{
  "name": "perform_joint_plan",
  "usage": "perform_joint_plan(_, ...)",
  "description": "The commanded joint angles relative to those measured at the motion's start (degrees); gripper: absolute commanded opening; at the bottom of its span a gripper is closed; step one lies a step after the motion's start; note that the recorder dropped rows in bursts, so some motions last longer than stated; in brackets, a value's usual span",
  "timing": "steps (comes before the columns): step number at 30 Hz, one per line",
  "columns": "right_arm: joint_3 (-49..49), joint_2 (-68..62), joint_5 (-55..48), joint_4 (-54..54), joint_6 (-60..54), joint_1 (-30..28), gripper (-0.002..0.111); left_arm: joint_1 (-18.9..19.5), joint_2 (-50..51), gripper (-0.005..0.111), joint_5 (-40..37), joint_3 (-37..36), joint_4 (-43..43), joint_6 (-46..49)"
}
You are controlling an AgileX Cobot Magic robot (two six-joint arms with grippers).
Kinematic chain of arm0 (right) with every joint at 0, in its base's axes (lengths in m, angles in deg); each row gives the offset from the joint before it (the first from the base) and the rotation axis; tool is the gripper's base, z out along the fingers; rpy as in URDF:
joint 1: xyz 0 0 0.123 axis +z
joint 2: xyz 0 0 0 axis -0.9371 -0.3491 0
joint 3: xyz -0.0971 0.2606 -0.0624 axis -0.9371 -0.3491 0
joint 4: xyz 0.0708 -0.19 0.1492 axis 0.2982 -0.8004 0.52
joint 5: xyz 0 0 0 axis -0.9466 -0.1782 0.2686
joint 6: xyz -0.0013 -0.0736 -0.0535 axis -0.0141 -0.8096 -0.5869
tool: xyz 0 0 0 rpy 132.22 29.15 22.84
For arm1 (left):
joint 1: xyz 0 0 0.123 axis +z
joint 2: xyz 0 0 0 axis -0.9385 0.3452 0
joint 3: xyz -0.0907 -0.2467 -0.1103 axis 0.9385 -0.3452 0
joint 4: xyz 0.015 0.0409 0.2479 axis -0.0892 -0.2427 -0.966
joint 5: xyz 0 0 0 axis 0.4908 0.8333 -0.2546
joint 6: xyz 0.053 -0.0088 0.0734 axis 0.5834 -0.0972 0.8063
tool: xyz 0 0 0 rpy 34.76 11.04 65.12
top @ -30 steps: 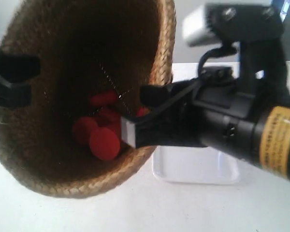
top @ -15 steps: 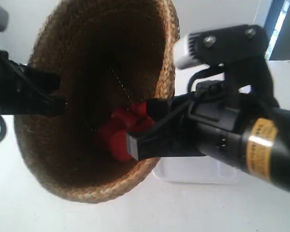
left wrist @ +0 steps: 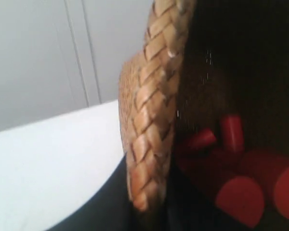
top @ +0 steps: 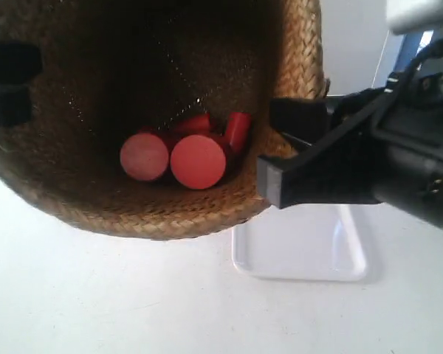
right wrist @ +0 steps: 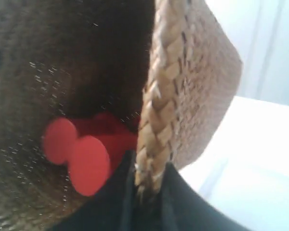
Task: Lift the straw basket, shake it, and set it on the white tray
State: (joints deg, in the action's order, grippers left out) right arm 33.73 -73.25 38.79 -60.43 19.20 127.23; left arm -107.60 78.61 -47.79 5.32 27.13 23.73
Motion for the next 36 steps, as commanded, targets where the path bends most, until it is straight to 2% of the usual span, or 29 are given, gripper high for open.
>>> perform_joint_plan(1,-0.6,-4.4,2.0,2.6,-3.2,-1.9,0.0,1.0,2.8,0.0,6.4,-2.2,2.8,1.9)
perform_joint_plan(4,2.8,1.4,13.6,5.1,-5.3,0.4,0.0,0.4,-3.4,0.0,9.1,-0.1,3.9,2.3)
perform_joint_plan(6,2.5,-0.3,10.6,2.1,-3.2,0.7,0.0,0.4,-3.4,0.0,6.3,-1.3,3.4,4.2)
perform_joint_plan(9,-0.1,-10.1,1.6,-1.5,0.7,-1.4,0.0,2.0,4.1,0.0,2.9,-6.0,2.6,3.2)
perform_joint_plan(11,1.0,-12.6,3.4,3.5,-0.7,-1.3,0.0,1.7,4.5,0.0,6.5,-5.9,5.0,1.4)
perform_joint_plan(13,3.3,-9.0,11.7,7.2,-5.4,1.4,0.0,-0.1,0.1,0.0,11.6,-4.2,4.4,1.6)
perform_joint_plan(14,4.6,-6.4,12.1,6.9,-6.5,3.2,0.0,-1.2,-2.1,0.0,11.6,-2.2,3.4,2.2)
perform_joint_plan(17,5.8,-3.4,0.5,3.1,-8.8,6.3,0.0,-1.5,-4.0,0.0,-0.8,-1.1,0.7,6.2)
perform_joint_plan(19,4.0,-6.7,-9.0,-2.8,-6.1,4.5,0.0,0.1,-0.6,0.0,-4.7,-2.5,-0.2,3.7)
perform_joint_plan(21,5.2,-8.1,-10.6,2.5,-11.8,3.8,0.0,0.3,-0.1,0.0,-1.0,-2.0,3.0,3.3)
perform_joint_plan(23,9.2,-4.7,-7.6,13.1,-21.6,6.2,0.0,-0.9,-4.0,0.0,6.3,-0.1,4.6,5.5)
perform_joint_plan(24,10.7,-2.2,-4.5,15.2,-23.2,7.6,0.0,-1.2,-5.4,0.0,7.1,0.5,4.4,6.5)
perform_joint_plan(26,9.1,-0.7,1.1,8.0,-19.0,8.1,0.0,-1.1,-5.2,0.0,-1.1,-0.6,3.2,8.0)
perform_joint_plan(28,4.7,-5.5,-5.6,-2.7,-5.7,5.8,0.0,0.2,0.2,0.0,-5.5,-3.6,2.2,5.5)
perform_joint_plan(30,2.4,-10.3,-6.1,-2.6,-3.3,3.2,0.0,0.3,3.1,0.0,-1.0,-4.7,4.3,4.3)
perform_joint_plan(32,3.6,-9.4,-2.2,4.5,-6.6,4.2,0.0,-0.8,1.8,0.0,5.2,-3.2,5.4,4.5)
perform_joint_plan(34,5.4,-4.5,3.9,4.6,-9.4,6.8,0.0,-1.8,-1.4,0.0,4.1,-0.4,4.6,6.3)
perform_joint_plan(36,5.5,-2.3,2.7,0.4,-8.9,7.7,0.0,-1.1,-2.6,0.0,-0.4,-0.2,2.5,7.6)
